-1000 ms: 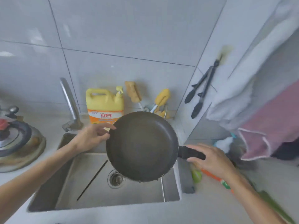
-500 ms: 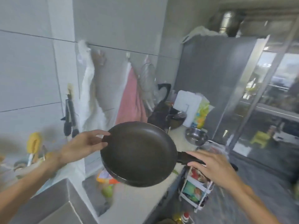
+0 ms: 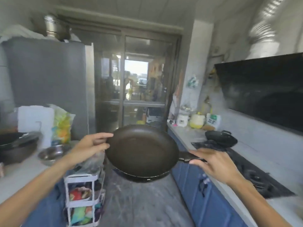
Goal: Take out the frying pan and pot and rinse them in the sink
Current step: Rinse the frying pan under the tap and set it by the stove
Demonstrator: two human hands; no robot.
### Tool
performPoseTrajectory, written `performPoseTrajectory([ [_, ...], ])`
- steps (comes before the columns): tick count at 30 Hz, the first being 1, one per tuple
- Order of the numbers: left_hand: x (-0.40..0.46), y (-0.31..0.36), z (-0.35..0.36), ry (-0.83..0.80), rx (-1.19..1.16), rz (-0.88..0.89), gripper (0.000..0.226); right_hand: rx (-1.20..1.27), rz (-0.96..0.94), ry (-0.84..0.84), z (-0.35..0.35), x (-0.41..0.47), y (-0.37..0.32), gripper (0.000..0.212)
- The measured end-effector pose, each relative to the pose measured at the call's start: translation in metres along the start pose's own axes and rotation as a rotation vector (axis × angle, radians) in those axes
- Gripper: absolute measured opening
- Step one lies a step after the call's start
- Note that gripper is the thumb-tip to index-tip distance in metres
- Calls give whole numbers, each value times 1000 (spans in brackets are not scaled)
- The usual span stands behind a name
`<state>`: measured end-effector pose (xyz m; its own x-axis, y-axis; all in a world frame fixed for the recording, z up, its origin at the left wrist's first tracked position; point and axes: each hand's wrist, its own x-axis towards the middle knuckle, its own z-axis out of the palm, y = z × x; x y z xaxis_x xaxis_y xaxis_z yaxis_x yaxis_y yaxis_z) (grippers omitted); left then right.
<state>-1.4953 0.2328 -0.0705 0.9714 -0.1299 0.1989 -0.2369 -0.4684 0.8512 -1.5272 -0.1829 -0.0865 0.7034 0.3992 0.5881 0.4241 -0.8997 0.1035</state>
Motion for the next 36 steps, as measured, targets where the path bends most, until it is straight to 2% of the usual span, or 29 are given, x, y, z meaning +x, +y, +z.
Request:
performPoseTrajectory([
  [6, 120, 74, 192, -277, -40, 127, 34, -131, 292, -67, -46, -100, 152, 57],
  [11, 193, 123, 359, -530, -31, 250, 35, -156, 596, -50, -65, -192, 236, 56],
  [15, 227, 145, 483, -761, -1, 353, 39, -252, 823, -119, -78, -257, 280, 52],
  [19, 248, 165, 599, -939, 19, 449, 39, -337, 1073, -152, -83, -313, 305, 50],
  [25, 240, 156, 745, -1167, 69, 463, 45, -215, 1481, -253, -45, -400, 323, 41],
  [30, 215, 102, 815, -1224, 149, 349, 48, -107, 1568, -242, 17, -453, 326, 37],
  [36, 199, 54, 866, -1290, 281, 265, 53, 19, 1709, -249, 74, -495, 320, 37],
])
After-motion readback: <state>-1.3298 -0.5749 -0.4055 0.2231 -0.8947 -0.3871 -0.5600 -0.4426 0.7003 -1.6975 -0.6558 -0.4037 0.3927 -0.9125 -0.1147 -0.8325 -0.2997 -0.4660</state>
